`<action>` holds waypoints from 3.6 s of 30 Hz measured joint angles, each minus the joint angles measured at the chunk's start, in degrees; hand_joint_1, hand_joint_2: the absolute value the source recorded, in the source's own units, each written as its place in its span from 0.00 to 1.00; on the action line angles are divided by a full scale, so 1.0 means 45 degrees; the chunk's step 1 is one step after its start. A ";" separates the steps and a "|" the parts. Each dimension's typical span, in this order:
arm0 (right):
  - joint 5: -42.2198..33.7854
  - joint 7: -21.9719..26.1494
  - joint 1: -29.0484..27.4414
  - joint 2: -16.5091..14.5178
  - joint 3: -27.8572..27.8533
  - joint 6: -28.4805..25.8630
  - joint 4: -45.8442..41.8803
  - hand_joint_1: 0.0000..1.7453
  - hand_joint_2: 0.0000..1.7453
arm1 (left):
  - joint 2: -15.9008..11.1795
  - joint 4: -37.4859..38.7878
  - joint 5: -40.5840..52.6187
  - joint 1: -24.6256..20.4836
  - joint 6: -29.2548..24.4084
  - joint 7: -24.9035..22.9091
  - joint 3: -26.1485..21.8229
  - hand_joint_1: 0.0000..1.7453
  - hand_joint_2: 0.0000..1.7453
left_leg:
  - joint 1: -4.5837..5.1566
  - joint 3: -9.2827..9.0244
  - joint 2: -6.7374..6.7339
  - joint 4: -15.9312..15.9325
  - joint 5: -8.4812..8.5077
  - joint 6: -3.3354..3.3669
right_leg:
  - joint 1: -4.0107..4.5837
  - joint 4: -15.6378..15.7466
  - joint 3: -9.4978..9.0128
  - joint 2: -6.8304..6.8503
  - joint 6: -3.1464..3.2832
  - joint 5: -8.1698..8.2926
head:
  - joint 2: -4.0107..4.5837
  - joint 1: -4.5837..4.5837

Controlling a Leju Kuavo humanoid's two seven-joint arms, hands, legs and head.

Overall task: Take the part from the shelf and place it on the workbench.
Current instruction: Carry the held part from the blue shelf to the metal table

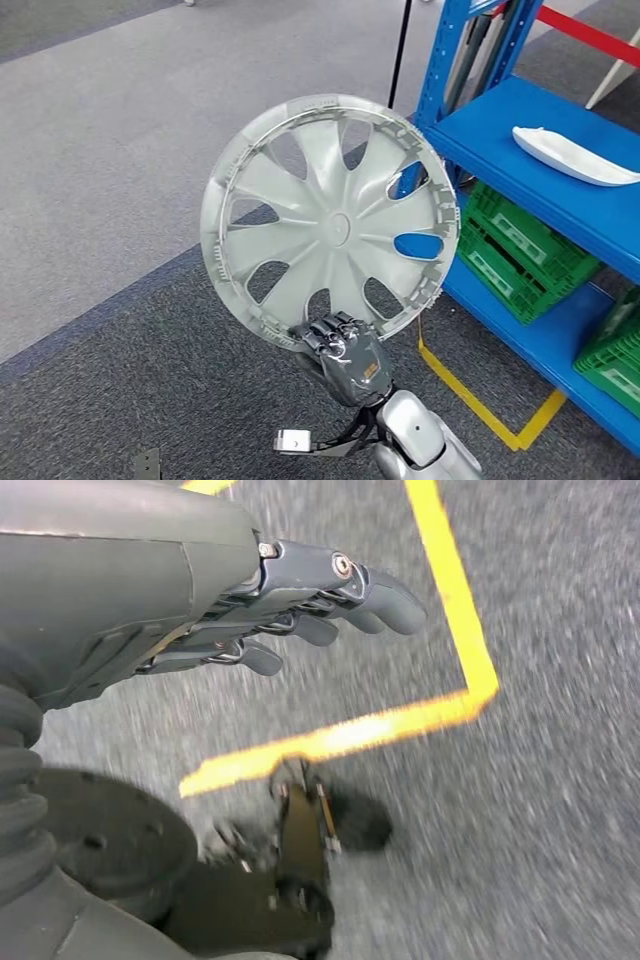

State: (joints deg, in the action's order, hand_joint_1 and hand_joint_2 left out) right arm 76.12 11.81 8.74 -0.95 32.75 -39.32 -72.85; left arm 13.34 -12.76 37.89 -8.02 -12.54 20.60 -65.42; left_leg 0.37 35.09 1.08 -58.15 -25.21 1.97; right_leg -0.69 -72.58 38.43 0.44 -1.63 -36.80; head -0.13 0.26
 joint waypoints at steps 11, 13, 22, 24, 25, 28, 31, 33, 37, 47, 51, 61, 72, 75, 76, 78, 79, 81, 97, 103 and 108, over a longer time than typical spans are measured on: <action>0.0094 0.0040 0.0010 -0.0067 0.0387 -0.0010 0.0560 1.00 1.00 | -0.0106 0.0000 0.0370 -0.0016 0.0565 0.0391 -0.0090 0.00 1.00 | -0.0122 0.0383 0.1230 -0.0492 -0.0135 -0.0548 | -0.0157 0.2911 -0.1085 -0.0724 0.0220 0.1824 | 0.0000 -0.0073; 0.0231 -0.0027 -0.0095 -0.0065 0.0361 -0.0010 0.0474 1.00 1.00 | -0.0061 0.0000 0.0454 -0.0191 0.0513 0.0516 -0.0067 0.00 1.00 | -0.0106 0.0834 0.0417 -0.1556 -0.0746 -0.0649 | -0.0137 0.2975 -0.1146 -0.0351 0.0344 0.1838 | 0.0000 -0.0145; 0.0739 -0.0124 -0.0864 0.0246 0.0288 -0.0013 -0.0327 1.00 1.00 | 0.0114 0.0002 0.0765 -0.0397 -0.0329 0.0307 0.0121 0.00 1.00 | -0.0058 0.0141 -0.1096 -0.0530 -0.0159 -0.0624 | 0.0028 0.2966 -0.1346 0.1170 0.0190 0.1592 | 0.0000 -0.0178; 0.0872 -0.0177 -0.0943 0.0305 0.0261 -0.0015 -0.0495 1.00 1.00 | 0.0135 0.0002 0.0843 -0.0336 -0.0653 0.0305 0.0166 0.00 1.00 | 0.0018 0.0110 -0.1021 -0.0345 -0.0217 -0.0449 | 0.0059 0.3017 -0.1435 0.1442 0.0064 0.1547 | 0.0000 -0.0182; 0.0957 -0.0236 -0.0974 0.0319 0.0258 -0.0015 -0.0581 1.00 1.00 | 0.0135 0.0001 0.0839 -0.0276 -0.0787 0.0313 0.0176 0.00 1.00 | 0.0009 0.0076 -0.0876 -0.0291 -0.0197 -0.0359 | 0.0032 0.3030 -0.1477 0.1515 -0.0012 0.1492 | 0.0000 -0.0183; 0.1196 -0.0447 -0.0986 0.0340 0.0213 -0.0015 -0.0757 1.00 1.00 | 0.0138 0.0000 0.0700 -0.0218 -0.1016 0.0346 0.0175 0.00 1.00 | -0.0052 -0.0027 -0.0421 -0.0168 -0.0129 -0.0086 | -0.0036 0.2011 -0.1005 0.0671 -0.0141 0.0847 | 0.0001 -0.0112; 0.1274 -0.0510 -0.1020 0.0430 0.0171 -0.0015 -0.0761 1.00 1.00 | 0.0146 0.0001 0.0427 -0.0200 -0.0979 0.0433 0.0128 0.00 1.00 | 0.0014 -0.0016 0.0089 -0.0172 -0.0152 0.0058 | -0.0011 -0.0261 0.0260 -0.0012 -0.0110 0.0016 | 0.0000 -0.0056; 0.1291 -0.0566 -0.1092 0.0474 0.0183 -0.0015 -0.0749 1.00 1.00 | 0.0154 0.0004 0.0311 -0.0123 -0.0950 0.0458 0.0071 0.00 1.00 | 0.0051 -0.0032 0.0489 -0.0185 -0.0157 0.0072 | 0.0009 -0.0107 0.0332 -0.0121 -0.0045 0.0460 | 0.0000 -0.0058; 0.1460 -0.0765 -0.1278 0.0546 0.0215 -0.0015 -0.0831 1.00 1.00 | 0.0186 0.0005 0.0292 -0.0022 -0.0974 0.0371 -0.0030 0.00 1.00 | 0.0042 0.0040 0.1202 -0.0280 -0.0161 -0.0028 | -0.0030 0.2715 -0.0981 -0.1037 0.0117 0.1753 | 0.0000 -0.0069; 0.1523 -0.1046 -0.1770 0.0698 0.0144 -0.0015 -0.1310 1.00 1.00 | 0.0278 0.0010 0.0613 -0.0068 -0.0988 0.0532 -0.0087 0.00 1.00 | -0.0137 0.1684 -0.0018 -0.3611 -0.1526 -0.0656 | -0.0025 0.3232 -0.1600 0.0388 0.0426 0.1627 | 0.0000 -0.0194; 0.1338 -0.0899 -0.1722 0.0701 0.0139 -0.0015 -0.1313 1.00 1.00 | 0.0272 0.0010 0.0430 -0.0104 -0.0831 0.0550 -0.0094 0.00 1.00 | -0.0195 0.0549 -0.0764 -0.1216 -0.0126 -0.0731 | -0.0005 0.3232 -0.1833 0.1021 0.0294 0.1429 | 0.0000 -0.0200; 0.0621 -0.0395 -0.0745 0.0623 0.0402 -0.0015 -0.0838 1.00 1.00 | 0.0267 0.0013 0.0398 -0.0382 -0.1040 0.0116 -0.0130 0.00 1.00 | -0.0071 0.0165 0.0025 -0.0238 -0.0032 0.0048 | 0.0009 0.0016 -0.0290 0.0014 -0.0159 -0.0237 | 0.0000 -0.0025; 0.0839 -0.0630 -0.0572 0.0630 0.0610 -0.0006 -0.0541 1.00 1.00 | 0.0294 0.0016 0.0166 -0.0176 -0.1110 0.0433 -0.0226 0.00 1.00 | -0.0109 0.0433 0.1427 -0.0494 -0.0077 -0.0430 | -0.0138 0.3002 -0.1214 -0.0915 0.0156 0.1789 | 0.0000 -0.0089; 0.0709 -0.0725 -0.0555 0.0682 0.0632 -0.0010 -0.0643 1.00 1.00 | 0.0273 0.0017 0.0153 -0.0249 -0.1094 0.0415 -0.0284 0.00 1.00 | -0.0067 0.1208 0.0269 -0.2272 -0.1035 -0.0596 | -0.0122 0.3089 -0.1369 -0.0258 0.0322 0.1754 | 0.0000 -0.0221; 0.0684 -0.0729 -0.0562 0.0716 0.0629 -0.0010 -0.0672 1.00 1.00 | 0.0268 0.0017 0.0167 -0.0273 -0.1101 0.0374 -0.0296 0.00 1.00 | -0.0092 0.1563 0.0072 -0.3063 -0.1341 -0.0636 | -0.0105 0.3088 -0.1396 -0.0036 0.0347 0.1724 | 0.0000 -0.0221; 0.0629 -0.0701 -0.0566 0.0766 0.0633 -0.0010 -0.0703 1.00 1.00 | 0.0262 0.0019 0.0193 -0.0285 -0.1120 0.0271 -0.0317 0.00 1.00 | -0.0144 0.1826 -0.0073 -0.3680 -0.1346 -0.0681 | -0.0094 0.3087 -0.1459 0.0374 0.0359 0.1658 | 0.0000 -0.0223; 0.0590 -0.0674 -0.0560 0.0772 0.0638 -0.0011 -0.0718 1.00 1.00 | 0.0256 0.0019 0.0206 -0.0285 -0.1121 0.0231 -0.0325 0.00 1.00 | -0.0160 0.1629 -0.0122 -0.3296 -0.1020 -0.0681 | -0.0094 0.3086 -0.1501 0.0550 0.0346 0.1623 | 0.0000 -0.0227; 0.0516 -0.0605 -0.0522 0.0774 0.0647 -0.0010 -0.0749 1.00 1.00 | 0.0235 0.0019 0.0234 -0.0307 -0.1103 0.0088 -0.0334 0.00 1.00 | -0.0099 0.0804 -0.0594 -0.1668 -0.0235 -0.0606 | -0.0074 0.3089 -0.1612 0.0867 0.0290 0.1535 | 0.0000 -0.0226; 0.0274 -0.0487 -0.0433 0.0871 0.1011 0.0067 -0.0740 1.00 1.00 | 0.0203 0.0020 0.0673 -0.0417 -0.0600 -0.0521 -0.0313 0.00 1.00 | -0.0047 0.0154 0.0939 -0.0245 -0.0040 0.0024 | -0.0091 0.2173 -0.0674 -0.0805 -0.0094 0.1647 | 0.0000 -0.0040; 0.0083 -0.0335 -0.0246 0.0831 0.1097 0.0095 -0.0647 1.00 1.00 | 0.0180 0.0040 0.0647 -0.0252 -0.0589 -0.0643 -0.0291 0.00 1.00 | -0.0111 0.0461 0.1111 -0.0584 -0.0171 -0.0391 | -0.0164 0.3091 -0.1273 -0.0862 0.0150 0.1818 | 0.0000 -0.0118; 0.0023 -0.0262 -0.0145 0.0800 0.1189 0.0092 -0.0532 1.00 1.00 | 0.0160 0.0049 0.0689 -0.0215 -0.0809 -0.0553 -0.0295 0.00 1.00 | -0.0184 0.1909 -0.0036 -0.3709 -0.1411 -0.0650 | -0.0131 0.3124 -0.1527 0.0208 0.0355 0.1633 | 0.0000 -0.0236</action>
State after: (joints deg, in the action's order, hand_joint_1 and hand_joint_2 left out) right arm 76.22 10.63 8.09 2.66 38.10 -38.91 -75.24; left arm 14.06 -12.55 40.99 -8.98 -16.18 18.11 -66.75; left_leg -0.46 43.68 0.92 -74.85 -31.56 -0.96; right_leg -1.28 -58.52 31.56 1.38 -0.03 -29.45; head -0.13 -0.80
